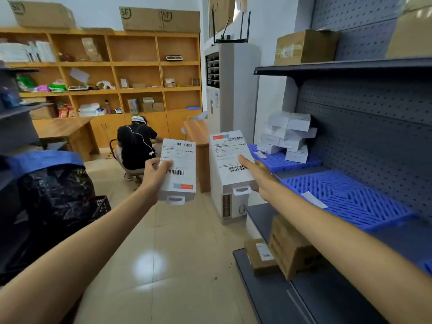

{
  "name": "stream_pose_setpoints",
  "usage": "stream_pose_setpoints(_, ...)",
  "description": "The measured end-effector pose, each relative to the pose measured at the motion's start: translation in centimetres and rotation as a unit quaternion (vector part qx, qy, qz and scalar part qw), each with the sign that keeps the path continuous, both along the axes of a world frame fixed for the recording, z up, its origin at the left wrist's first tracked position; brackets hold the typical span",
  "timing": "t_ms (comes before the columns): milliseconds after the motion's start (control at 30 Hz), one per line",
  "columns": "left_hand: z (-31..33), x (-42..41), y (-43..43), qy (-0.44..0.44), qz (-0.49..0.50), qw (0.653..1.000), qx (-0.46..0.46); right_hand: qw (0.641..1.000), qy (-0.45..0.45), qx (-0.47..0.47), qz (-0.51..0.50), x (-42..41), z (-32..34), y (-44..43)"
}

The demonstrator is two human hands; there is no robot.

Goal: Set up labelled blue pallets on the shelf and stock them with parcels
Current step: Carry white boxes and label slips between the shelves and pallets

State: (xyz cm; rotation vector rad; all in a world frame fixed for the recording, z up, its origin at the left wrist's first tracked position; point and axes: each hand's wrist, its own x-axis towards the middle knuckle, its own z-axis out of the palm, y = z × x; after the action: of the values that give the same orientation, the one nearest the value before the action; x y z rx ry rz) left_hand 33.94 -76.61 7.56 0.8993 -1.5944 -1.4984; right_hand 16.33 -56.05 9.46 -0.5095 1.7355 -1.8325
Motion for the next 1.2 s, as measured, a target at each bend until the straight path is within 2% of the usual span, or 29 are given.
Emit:
stream_pose_setpoints(200, 2.2, -11.3, -10.9, 0.006, -0.108, 0.994, -0.027, 0.997, -0.001, -0.003, -0.076, -8.9, 0.8, -8.5)
stream_pose_setpoints(400, 5.0, -23.9, -18.1, 0.003, -0.21, 0.977, 0.046, 0.982, 0.008, -0.004, -0.187, -18.4, 2.1, -13.2)
stream_pose_setpoints(567, 6.2, -35.0, -18.1, 0.006, -0.305, 0.951, 0.045, 0.958, 0.023, 0.005, -0.286, -25.4, 4.7, -13.3)
stream_pose_setpoints(800, 9.3, -49.1, -16.4, 0.028, -0.411, 0.907, 0.091, 0.932, 0.052, 0.009, -0.358, -37.6, 7.3, -13.1)
stream_pose_setpoints(967, 11.1, -58.1, -16.1, 0.028, -0.433, 0.9, 0.052, 0.915, 0.065, -0.01, -0.397, -44.0, 8.1, -13.8)
stream_pose_setpoints(1200, 10.7, -67.1, -16.3, 0.0, -0.499, 0.866, -0.01, 0.872, 0.046, 0.04, -0.485, -48.6, 6.2, -14.6)
